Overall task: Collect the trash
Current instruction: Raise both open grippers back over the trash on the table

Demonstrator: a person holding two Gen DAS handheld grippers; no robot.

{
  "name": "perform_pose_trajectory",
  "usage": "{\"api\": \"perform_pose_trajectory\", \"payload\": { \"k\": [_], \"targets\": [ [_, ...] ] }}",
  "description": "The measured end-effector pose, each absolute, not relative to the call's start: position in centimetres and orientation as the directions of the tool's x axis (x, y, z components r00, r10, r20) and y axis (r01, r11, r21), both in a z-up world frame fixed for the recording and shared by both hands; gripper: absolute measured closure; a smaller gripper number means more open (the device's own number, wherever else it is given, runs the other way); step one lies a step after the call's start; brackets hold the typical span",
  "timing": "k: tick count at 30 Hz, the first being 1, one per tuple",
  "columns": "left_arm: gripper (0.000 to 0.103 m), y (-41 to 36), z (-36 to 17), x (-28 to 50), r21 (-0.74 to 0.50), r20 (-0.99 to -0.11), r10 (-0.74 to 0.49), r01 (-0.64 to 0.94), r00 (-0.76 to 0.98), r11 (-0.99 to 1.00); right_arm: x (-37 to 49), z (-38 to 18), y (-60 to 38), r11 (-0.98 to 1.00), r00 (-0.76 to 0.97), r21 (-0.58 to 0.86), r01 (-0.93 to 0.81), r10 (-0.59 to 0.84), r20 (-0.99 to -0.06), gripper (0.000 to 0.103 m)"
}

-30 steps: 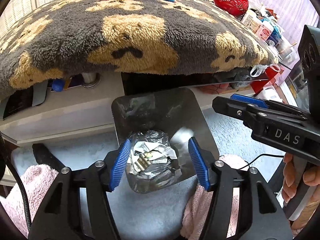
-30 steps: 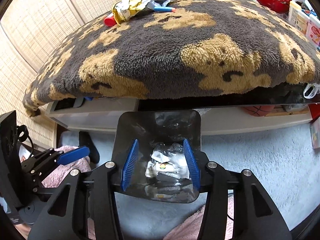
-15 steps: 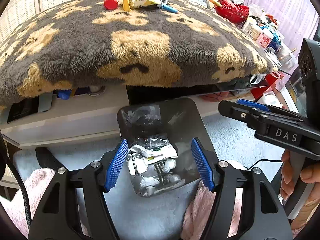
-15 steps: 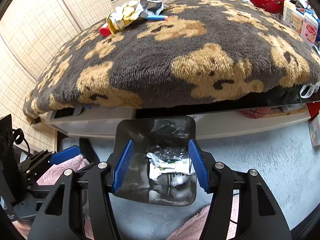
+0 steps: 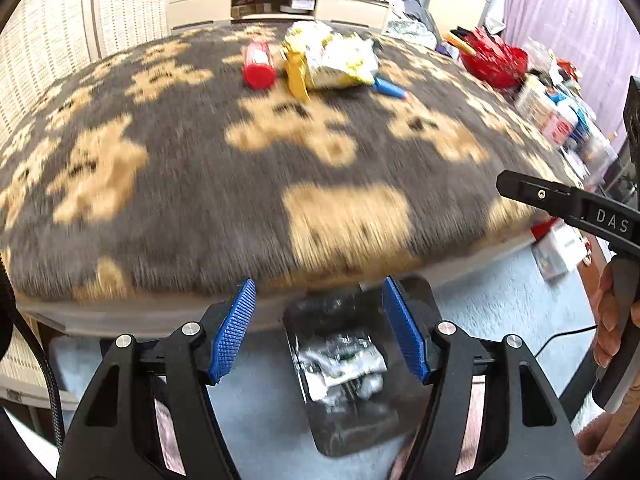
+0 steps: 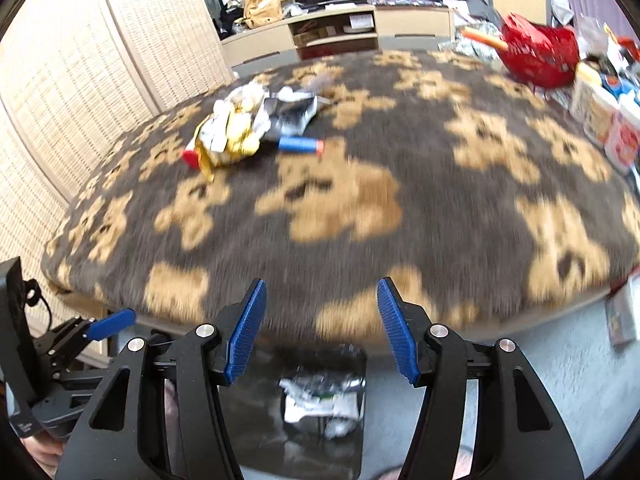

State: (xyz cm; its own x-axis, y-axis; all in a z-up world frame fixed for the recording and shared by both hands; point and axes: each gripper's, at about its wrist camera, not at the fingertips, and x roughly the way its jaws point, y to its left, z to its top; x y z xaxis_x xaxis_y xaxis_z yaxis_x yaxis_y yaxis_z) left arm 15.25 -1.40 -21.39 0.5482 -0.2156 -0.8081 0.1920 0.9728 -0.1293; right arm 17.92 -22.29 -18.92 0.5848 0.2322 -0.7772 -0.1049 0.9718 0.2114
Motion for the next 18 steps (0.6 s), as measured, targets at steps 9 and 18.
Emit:
{"api": "perform_pose_trajectory", "payload": {
  "k": [9, 18],
  "targets": [
    [0.041, -0.4, -18.9, 22.0, -0.117, -0.788, -0.190, 0.160, 0.585, 0.980, 24.9, -19.9, -21.2, 0.972, 0.584, 0.174, -0.159, 0.234, -0.777, 0.054],
    [0.041, -0.8, -15.8, 27.9, -0.127, -0.755, -0.206, 0.170, 0.623, 0.977, 29.4, -20.2, -19.6, 0.971, 0.599, 0.114, -0.212, 0.221, -0.770, 0.058]
  ]
}}
